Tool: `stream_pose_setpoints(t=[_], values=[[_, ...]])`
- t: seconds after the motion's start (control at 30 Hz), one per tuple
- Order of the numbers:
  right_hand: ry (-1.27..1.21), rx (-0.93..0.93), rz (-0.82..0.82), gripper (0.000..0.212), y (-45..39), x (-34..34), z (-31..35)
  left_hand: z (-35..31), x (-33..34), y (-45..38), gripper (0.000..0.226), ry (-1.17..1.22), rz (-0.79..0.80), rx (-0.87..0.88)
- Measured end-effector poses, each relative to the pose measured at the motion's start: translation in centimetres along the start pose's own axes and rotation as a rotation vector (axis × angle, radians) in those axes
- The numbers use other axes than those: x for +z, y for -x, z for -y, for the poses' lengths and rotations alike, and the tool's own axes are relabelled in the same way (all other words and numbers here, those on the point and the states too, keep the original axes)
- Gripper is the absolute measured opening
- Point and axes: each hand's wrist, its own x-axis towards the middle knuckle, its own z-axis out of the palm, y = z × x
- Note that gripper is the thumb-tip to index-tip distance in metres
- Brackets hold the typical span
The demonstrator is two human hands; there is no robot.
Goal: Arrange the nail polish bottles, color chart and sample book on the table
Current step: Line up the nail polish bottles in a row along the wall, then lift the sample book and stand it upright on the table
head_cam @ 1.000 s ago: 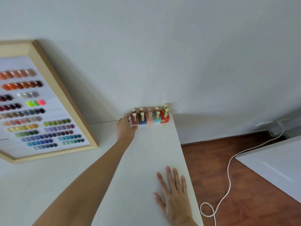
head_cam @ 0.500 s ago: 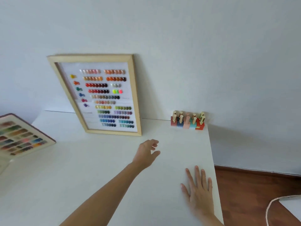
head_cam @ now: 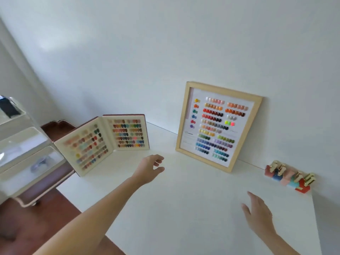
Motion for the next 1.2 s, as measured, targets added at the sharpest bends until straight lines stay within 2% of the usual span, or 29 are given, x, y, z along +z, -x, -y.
stream_pose_setpoints(t=[0.3, 0.53, 0.6, 0.77, 0.93, 1.03, 1.2], values=[[-0.162, -0.346, 0.028, 0.036, -1.5, 3.3, 25.0, 12.5, -16.6, 1.4, 0.040, -0.113, -0.246, -0.033], [-0.101, -0.618, 0.014, 0.031, -4.2, 3.4, 38.7, 18.6, -22.2, -0.8, 0.036, -0.264, -0.430, -0.103], [-0.098, -0.693, 0.001, 0.031, -5.7, 3.0, 41.7, 19.6, -22.9, -1.7, 0.040, -0.331, -0.442, -0.115], [-0.079, -0.856, -0.008, 0.038, -10.0, 3.2, 47.8, 22.0, -23.9, -3.2, 0.048, -0.429, -0.331, -0.158], [0.212, -0.792, 0.003, 0.048, -13.7, 5.0, 51.6, 23.8, -25.7, -3.3, 0.045, -0.381, -0.198, -0.167], [0.257, -0.777, 0.012, 0.046, -14.9, 6.0, 51.9, 24.4, -25.6, -2.9, 0.047, -0.399, -0.192, -0.129], [0.245, -0.875, -0.120, 0.048, -16.9, 6.1, 51.7, 25.7, -26.4, -4.2, 0.047, -0.424, -0.206, -0.050]])
